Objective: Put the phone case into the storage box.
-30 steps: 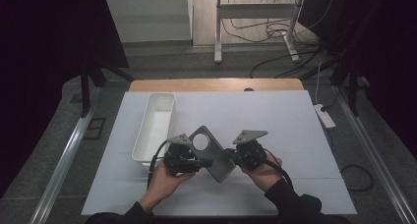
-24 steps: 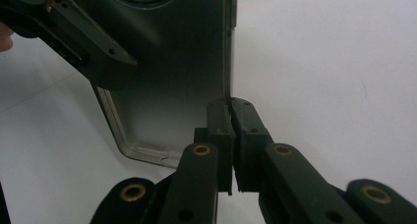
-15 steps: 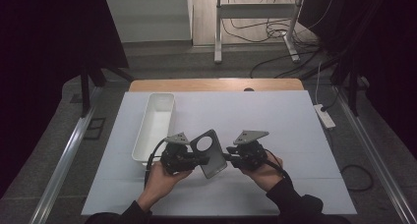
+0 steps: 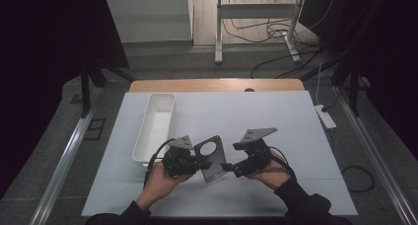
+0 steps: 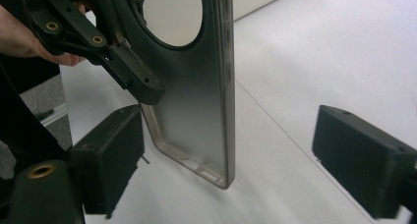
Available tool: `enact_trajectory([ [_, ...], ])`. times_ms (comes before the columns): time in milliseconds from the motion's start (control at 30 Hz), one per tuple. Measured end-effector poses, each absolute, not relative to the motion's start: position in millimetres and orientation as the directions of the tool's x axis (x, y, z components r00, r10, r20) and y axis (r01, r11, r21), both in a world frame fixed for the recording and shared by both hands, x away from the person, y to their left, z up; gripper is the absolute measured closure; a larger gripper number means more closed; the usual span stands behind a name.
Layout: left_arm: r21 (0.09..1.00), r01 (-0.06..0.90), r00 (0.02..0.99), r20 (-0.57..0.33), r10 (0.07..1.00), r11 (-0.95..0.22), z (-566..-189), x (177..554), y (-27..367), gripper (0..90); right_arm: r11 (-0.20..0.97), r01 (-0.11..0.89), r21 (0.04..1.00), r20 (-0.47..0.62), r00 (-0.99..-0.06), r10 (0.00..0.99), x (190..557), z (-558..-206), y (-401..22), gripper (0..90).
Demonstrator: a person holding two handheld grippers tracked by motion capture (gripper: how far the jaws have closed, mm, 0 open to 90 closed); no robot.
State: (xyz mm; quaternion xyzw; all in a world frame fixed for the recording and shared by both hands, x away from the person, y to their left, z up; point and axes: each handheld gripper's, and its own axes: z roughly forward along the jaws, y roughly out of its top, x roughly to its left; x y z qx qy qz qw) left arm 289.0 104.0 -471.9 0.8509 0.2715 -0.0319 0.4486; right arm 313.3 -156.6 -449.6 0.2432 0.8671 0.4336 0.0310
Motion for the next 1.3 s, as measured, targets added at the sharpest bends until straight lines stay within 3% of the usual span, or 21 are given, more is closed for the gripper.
enact_trajectory([
  [33,0.750,0.476,0.862,-0.293,0.413,-0.460,-471,288,102,79.2,0.519,0.369,0.771,0.143,-0.894,0.424,312,-449,-156,26.2],
  [67,0.750,0.476,0.862,-0.293,0.413,-0.460,-471,288,102,79.1,0.519,0.369,0.771,0.143,-0.894,0.424,312,-449,-156,26.2],
  [200,0.758,0.444,0.884,-0.282,0.373,-0.478,-471,285,98,79.1,0.556,0.330,0.763,0.123,-0.918,0.376,310,-449,-153,41.8],
  [367,0.761,0.424,0.896,-0.272,0.352,-0.492,-473,283,94,78.9,0.589,0.263,0.764,0.085,-0.946,0.312,304,-446,-151,67.7],
  [500,0.757,0.414,0.896,-0.240,0.375,-0.505,-473,282,94,79.0,0.610,0.238,0.756,0.066,-0.955,0.291,304,-445,-154,77.8],
  [667,0.761,0.430,0.884,-0.246,0.399,-0.485,-473,284,96,78.2,0.607,0.217,0.764,0.049,-0.958,0.281,300,-440,-153,80.9],
  [900,0.749,0.453,0.857,-0.218,0.467,-0.483,-478,286,97,64.3,0.616,0.229,0.754,0.020,-0.945,0.327,298,-440,-152,81.0],
  [1133,0.763,0.459,0.828,-0.180,0.531,-0.456,-479,288,99,36.3,0.575,0.285,0.767,0.037,-0.914,0.404,300,-437,-159,80.9],
  [1300,0.774,0.475,0.800,-0.181,0.572,-0.418,-479,289,102,24.4,0.553,0.312,0.772,0.049,-0.898,0.438,302,-435,-163,81.0],
])
